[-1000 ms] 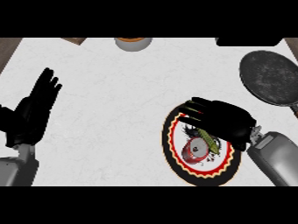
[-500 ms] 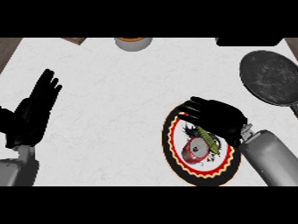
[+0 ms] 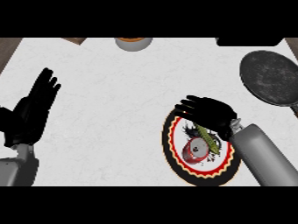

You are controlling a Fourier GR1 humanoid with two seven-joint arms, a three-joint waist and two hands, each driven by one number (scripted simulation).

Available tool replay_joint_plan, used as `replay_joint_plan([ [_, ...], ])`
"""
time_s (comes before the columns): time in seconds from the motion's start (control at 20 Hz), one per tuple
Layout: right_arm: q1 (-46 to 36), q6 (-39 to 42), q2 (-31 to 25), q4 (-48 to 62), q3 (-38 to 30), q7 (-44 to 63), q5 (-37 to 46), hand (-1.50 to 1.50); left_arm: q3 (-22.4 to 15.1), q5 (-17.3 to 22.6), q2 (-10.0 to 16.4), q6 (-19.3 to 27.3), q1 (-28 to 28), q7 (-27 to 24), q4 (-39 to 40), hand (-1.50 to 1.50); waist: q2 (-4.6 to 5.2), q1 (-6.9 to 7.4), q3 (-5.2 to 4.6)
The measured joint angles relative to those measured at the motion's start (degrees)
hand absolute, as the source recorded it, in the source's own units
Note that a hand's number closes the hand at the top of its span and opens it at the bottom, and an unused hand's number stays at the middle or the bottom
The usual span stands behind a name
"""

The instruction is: Pick the squash from the plate and place it in the pan

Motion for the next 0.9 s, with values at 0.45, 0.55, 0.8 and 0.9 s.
replay_joint_plan([
  [0.45, -1.30, -1.29, 5.41, 7.13, -1.58, -0.61, 3.62, 1.50, 1.16, -1.36, -1.65, -1.35, -0.16, -0.38, 0.83, 0.00, -0.02, 0.01, -0.02],
  [0.55, -1.64, -3.54, 5.77, 9.02, -1.62, -2.37, 4.06, 1.50, 0.24, -2.48, -2.55, -0.44, -0.25, 0.53, -0.25, 0.00, -0.09, 0.05, -0.06],
  [0.8, -3.94, -8.58, 7.87, 14.46, -2.67, -5.20, 5.03, 1.50, 0.78, -2.76, -3.19, -1.12, 0.38, -0.43, -0.08, 0.00, -0.45, 0.10, -0.32],
  [0.9, -4.84, -9.36, 8.42, 16.03, -3.50, -6.41, 4.98, 1.50, 1.37, -2.81, -2.90, -1.45, -0.40, 0.05, 0.21, 0.00, -0.47, 0.06, -0.35],
])
